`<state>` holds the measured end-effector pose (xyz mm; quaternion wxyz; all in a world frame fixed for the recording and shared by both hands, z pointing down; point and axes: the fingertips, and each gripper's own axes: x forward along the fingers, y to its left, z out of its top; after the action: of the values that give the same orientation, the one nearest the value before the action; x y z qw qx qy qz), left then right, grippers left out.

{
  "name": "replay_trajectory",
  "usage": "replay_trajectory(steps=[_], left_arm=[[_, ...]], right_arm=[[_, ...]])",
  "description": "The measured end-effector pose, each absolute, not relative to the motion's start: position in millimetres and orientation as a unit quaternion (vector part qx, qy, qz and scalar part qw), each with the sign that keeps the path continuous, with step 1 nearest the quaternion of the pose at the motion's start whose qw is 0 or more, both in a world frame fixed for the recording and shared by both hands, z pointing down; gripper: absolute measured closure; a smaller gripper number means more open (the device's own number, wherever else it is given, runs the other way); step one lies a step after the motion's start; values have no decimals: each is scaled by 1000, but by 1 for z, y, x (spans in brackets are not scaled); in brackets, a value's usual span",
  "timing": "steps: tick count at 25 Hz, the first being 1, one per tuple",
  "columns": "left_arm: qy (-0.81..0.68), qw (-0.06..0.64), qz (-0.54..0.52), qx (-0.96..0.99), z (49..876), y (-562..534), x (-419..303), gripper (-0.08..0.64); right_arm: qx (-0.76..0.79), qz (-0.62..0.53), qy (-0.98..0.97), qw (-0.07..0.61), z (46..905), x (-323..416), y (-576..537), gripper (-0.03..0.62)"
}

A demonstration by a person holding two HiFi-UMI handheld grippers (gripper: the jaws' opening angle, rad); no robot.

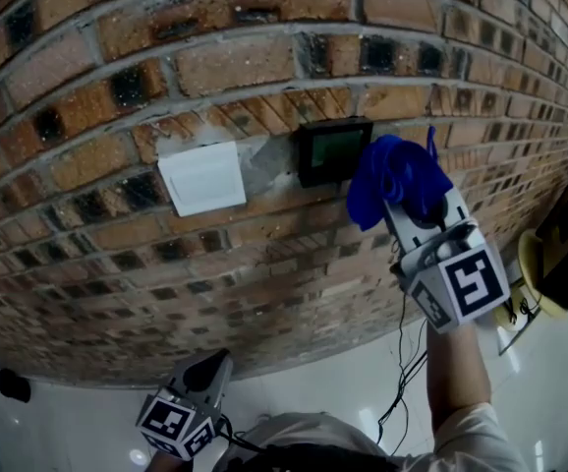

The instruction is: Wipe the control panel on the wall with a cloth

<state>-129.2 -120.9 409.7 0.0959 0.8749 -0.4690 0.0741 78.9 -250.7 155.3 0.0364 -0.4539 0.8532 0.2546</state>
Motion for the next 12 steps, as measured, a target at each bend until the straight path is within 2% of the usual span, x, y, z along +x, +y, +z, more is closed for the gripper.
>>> replay_trajectory(steps=[7, 12], left_arm=[[-482, 93, 67, 868, 407, -115, -143, 558], [-497, 93, 64, 861, 406, -110, -156, 559]], right_arm=[[-373, 269, 888, 28, 160, -25, -224, 503], [-380, 266, 885, 38, 150, -37, -236, 503]])
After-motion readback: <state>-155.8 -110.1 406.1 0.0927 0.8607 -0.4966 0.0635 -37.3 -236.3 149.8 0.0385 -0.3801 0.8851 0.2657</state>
